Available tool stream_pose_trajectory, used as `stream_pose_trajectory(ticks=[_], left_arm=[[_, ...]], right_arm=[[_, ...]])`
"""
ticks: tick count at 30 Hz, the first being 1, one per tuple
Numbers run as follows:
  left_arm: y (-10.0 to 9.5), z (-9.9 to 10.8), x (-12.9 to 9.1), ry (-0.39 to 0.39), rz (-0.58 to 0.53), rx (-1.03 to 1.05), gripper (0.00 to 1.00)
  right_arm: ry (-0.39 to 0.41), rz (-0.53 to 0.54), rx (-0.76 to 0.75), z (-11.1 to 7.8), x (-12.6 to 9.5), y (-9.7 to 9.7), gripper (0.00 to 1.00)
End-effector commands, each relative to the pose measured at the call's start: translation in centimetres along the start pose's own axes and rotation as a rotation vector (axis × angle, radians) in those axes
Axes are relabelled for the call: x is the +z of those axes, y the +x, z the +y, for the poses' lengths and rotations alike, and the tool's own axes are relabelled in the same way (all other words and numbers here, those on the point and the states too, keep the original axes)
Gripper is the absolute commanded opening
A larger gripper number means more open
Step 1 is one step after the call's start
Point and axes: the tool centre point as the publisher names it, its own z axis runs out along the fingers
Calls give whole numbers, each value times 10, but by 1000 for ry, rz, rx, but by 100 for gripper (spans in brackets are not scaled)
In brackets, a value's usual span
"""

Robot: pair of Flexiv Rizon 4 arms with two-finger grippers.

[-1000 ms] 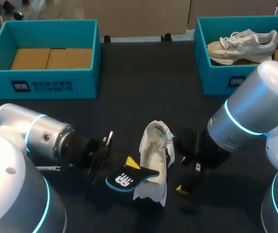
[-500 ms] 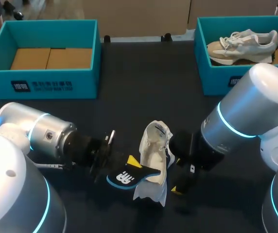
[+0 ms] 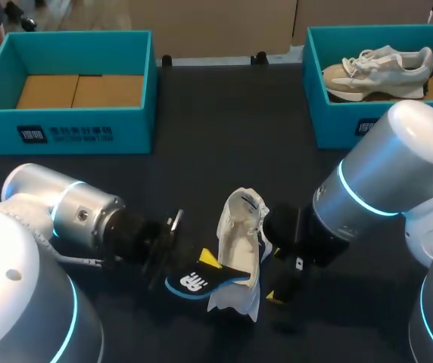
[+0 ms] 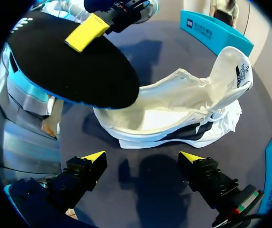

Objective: Take the shoe out of the shoebox, open the shoe tongue, remove and reinsert the insole, then place the shoe into the shoebox

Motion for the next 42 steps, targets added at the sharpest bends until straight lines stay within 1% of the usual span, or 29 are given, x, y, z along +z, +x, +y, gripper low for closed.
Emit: stream_pose_trajectory(ticks=[1,8,15,23,35,42], left_arm=[[-3,12,7,24,4,11,0],[-8,11,11,20,-3,30,0],[-12,20,13,8,-19,15,0],[-13,23,19,4,-21,11,0],[-13,28,12,-8,-45,3,0],[-14,40,12,-14,-55,-14,0]], right_arm=[[-1,-3,0,0,1,1,100],[-1,-3,0,0,1,1,100],[-1,-3,0,0,1,1,100],[-1,-3,0,0,1,1,100],[-1,-3,0,0,1,1,100],[-1,-3,0,0,1,1,100]])
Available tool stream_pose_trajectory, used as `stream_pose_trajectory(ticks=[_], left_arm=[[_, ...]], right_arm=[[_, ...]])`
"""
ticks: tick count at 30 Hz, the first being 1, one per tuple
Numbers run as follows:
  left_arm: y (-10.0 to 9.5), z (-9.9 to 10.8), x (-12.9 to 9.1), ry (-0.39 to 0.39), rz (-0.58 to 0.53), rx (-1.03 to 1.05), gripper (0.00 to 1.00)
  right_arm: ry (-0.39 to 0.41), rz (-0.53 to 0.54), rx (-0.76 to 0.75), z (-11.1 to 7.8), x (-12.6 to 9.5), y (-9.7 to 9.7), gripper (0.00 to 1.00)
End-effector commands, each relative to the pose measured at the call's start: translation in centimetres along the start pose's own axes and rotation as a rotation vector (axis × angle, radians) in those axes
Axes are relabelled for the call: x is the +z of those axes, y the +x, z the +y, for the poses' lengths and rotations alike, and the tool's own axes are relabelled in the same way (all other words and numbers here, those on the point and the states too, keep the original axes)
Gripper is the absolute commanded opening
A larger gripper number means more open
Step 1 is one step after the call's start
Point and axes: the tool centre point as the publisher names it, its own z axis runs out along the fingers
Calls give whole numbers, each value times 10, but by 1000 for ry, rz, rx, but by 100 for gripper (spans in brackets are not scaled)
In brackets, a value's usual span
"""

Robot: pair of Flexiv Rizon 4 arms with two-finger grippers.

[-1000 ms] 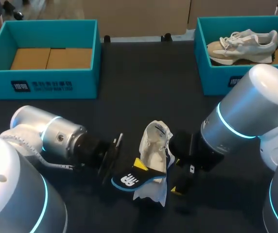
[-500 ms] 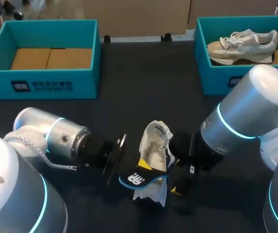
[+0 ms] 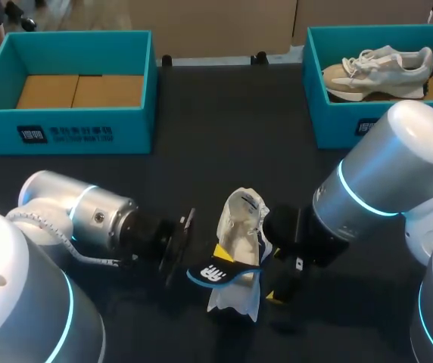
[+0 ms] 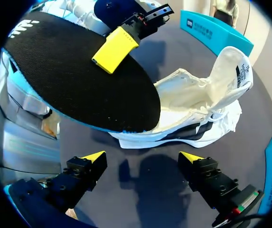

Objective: Take the shoe out of the shoebox, open the shoe tongue, remove and reinsert the insole, then place the shoe into the shoebox

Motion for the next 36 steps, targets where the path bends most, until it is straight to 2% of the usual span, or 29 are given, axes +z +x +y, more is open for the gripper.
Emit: stream_pose_trajectory(ticks=[1,20,36], left_arm=[[0,7,3,2,-3,-4,0],[-5,32,1,-22,4,26,0],[-7,62,4,-130,4,47,0]], right_arm=[[-2,-2,0,0,1,1,100],[-2,-2,0,0,1,1,100],[-2,-2,0,0,1,1,100]])
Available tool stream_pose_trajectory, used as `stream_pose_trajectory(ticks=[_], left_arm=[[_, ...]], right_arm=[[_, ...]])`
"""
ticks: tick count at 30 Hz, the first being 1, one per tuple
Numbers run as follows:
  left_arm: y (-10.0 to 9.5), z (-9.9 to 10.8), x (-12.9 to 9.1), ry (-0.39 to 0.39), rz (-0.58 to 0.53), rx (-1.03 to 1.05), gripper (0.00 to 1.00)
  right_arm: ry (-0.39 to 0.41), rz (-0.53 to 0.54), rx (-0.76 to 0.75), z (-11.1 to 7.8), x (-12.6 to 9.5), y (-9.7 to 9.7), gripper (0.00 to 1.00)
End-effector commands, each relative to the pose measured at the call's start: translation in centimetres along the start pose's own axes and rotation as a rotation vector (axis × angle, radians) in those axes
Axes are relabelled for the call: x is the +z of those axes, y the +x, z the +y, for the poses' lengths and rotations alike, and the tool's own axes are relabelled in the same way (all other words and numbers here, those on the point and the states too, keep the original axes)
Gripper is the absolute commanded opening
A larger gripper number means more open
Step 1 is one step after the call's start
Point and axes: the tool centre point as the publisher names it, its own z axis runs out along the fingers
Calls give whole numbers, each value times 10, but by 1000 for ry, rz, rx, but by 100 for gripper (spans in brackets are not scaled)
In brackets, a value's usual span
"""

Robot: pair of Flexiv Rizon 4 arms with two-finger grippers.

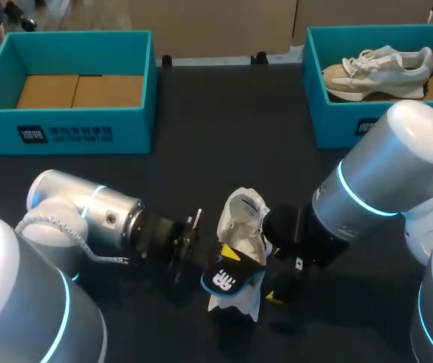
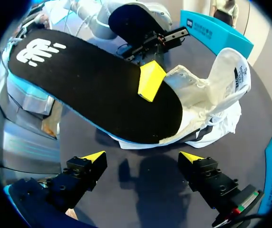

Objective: Take the shoe out of the shoebox, open the shoe tongue, remove and reinsert the insole, then place the shoe into the shoebox

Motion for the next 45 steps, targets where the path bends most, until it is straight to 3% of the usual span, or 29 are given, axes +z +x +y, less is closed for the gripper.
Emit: stream_pose_trajectory(ticks=[1,8,16,18,26,35,38,40,45], left_arm=[[0,8,6,-19,2,-10,0],[1,17,5,-30,-5,-36,0],[1,1,0,-22,-17,-35,0],[0,-1,0,-22,-24,-34,31],[0,-12,3,-22,-37,-28,34],[0,-33,10,-85,-44,-2,26],[0,-35,10,-114,-48,16,18],[1,-35,10,-123,-44,20,0],[3,-27,11,-108,-15,49,0]], right_arm=[[-2,-2,1,-1,1,1,100],[-2,-2,1,-1,1,1,100],[-2,-2,1,-1,1,1,100],[-2,-2,1,-1,1,1,100],[-2,-2,1,-1,1,1,100],[-2,-2,1,-1,1,1,100],[-2,-2,1,-1,1,1,100],[-2,-2,1,-1,1,1,100],[-2,-2,1,-1,1,1,100]])
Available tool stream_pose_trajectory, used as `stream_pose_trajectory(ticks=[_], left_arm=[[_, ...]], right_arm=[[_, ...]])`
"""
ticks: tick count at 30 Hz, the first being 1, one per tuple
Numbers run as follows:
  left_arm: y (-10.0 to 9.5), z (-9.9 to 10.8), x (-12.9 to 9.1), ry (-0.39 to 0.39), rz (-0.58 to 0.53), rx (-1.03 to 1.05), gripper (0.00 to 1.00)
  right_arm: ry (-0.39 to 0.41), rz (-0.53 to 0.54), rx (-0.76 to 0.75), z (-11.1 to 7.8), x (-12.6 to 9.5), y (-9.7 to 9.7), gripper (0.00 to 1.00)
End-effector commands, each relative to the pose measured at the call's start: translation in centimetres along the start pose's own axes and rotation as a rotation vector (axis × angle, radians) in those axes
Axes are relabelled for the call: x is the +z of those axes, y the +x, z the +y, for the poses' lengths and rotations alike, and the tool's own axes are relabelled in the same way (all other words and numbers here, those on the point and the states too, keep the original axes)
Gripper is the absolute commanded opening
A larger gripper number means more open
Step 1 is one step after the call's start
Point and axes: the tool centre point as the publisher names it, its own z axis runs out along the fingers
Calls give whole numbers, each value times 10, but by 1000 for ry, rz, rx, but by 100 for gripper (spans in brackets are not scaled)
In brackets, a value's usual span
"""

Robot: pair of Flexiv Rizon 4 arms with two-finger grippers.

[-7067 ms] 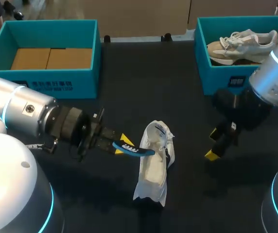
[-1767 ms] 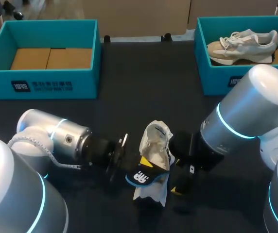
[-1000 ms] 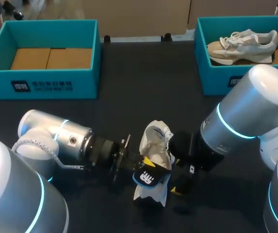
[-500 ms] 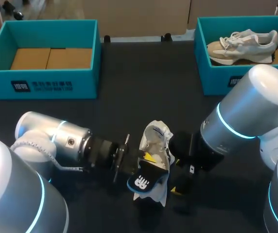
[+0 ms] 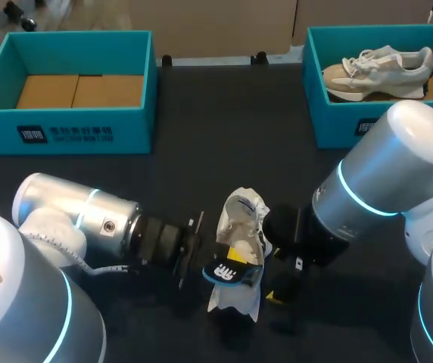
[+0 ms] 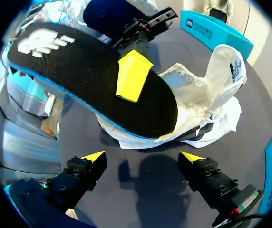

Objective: Take the shoe out of the shoebox, open the shoe tongue, remove and reinsert the insole, then place the shoe into the shoebox

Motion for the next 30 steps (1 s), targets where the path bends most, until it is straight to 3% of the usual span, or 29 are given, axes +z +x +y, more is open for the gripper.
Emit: stream_pose_trajectory(ticks=[1,6,20,26,28,30], left_arm=[[3,2,1,0,14,25,0],[2,16,1,21,33,70,0],[0,41,10,-36,-12,157,0],[0,37,2,-29,-43,138,0],[0,32,-2,-14,-55,121,18],[0,27,-5,0,-68,108,26]], right_arm=[[-2,-2,0,-1,1,1,100],[-2,-2,0,-1,1,1,100],[-2,-2,0,-1,1,1,100],[-2,-2,0,-1,1,1,100],[-2,-2,0,-1,1,1,100],[-2,-2,0,-1,1,1,100]])
